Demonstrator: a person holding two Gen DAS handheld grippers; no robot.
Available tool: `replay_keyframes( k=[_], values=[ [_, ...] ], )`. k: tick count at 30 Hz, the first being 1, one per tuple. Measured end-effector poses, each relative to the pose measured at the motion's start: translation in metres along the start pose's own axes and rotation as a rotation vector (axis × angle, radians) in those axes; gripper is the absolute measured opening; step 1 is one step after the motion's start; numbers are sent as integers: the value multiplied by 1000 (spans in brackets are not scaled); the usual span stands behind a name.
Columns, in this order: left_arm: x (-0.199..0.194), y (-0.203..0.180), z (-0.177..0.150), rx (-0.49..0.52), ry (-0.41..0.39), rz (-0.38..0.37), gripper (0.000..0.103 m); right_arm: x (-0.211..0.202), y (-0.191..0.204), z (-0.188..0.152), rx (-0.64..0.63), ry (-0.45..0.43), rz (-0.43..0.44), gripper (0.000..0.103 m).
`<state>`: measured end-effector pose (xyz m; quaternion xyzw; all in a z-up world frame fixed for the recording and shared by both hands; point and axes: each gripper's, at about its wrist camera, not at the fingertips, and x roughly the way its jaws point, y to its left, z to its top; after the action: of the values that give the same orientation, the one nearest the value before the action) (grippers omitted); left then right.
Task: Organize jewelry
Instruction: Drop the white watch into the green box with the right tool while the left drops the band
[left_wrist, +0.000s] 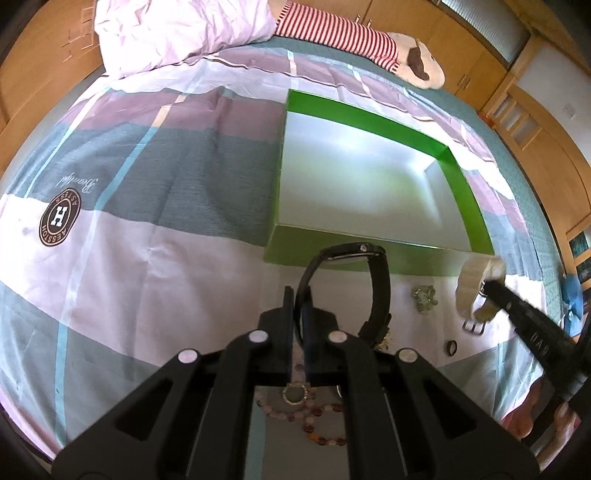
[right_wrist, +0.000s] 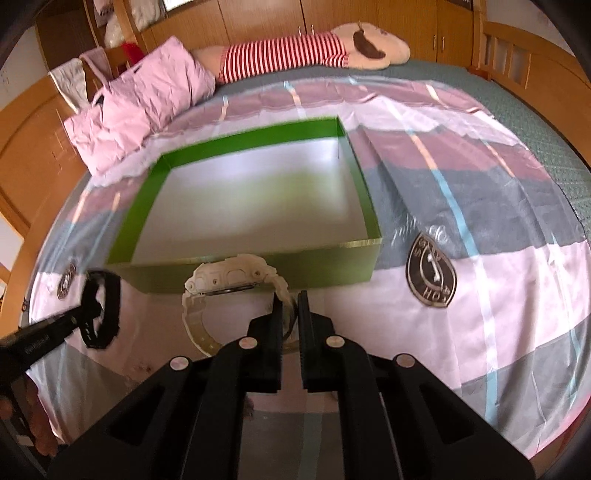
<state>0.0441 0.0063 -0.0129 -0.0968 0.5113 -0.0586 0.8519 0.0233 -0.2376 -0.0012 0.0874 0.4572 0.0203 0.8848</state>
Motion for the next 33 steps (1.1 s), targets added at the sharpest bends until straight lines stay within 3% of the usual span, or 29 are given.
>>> replay_keyframes(
  k=[4,8,15,19,21,23,25,30,33],
  values=[
    [-5,-9,21,26,-3,-38,4,-7,3,23,-14,-87,0,7],
    [-13,-14,46,57,-76,9,4,-3,-1,45,-2,-175,19,7],
    [13,-12,72,70,-140,15,4,47,-2,61,4,-110,-13,7],
    [41,-1,79,14,-79,-10,5,65,-3,58,30,-48,-23,8],
    [47,-3,78,31,-63,-3,9,69,-2,58,24,-30,-26,12],
    [47,-8,74,61,-69,34,20,66,1,58,18,-25,-22,25],
    [38,-10,73,71,-92,41,23,50,3,59,13,-62,-16,47],
    [1,-13,59,98,-93,21,28,-1,7,50,-23,-79,51,48],
    [-8,-13,36,134,-29,45,36,-16,8,30,-53,0,55,48]
  ],
)
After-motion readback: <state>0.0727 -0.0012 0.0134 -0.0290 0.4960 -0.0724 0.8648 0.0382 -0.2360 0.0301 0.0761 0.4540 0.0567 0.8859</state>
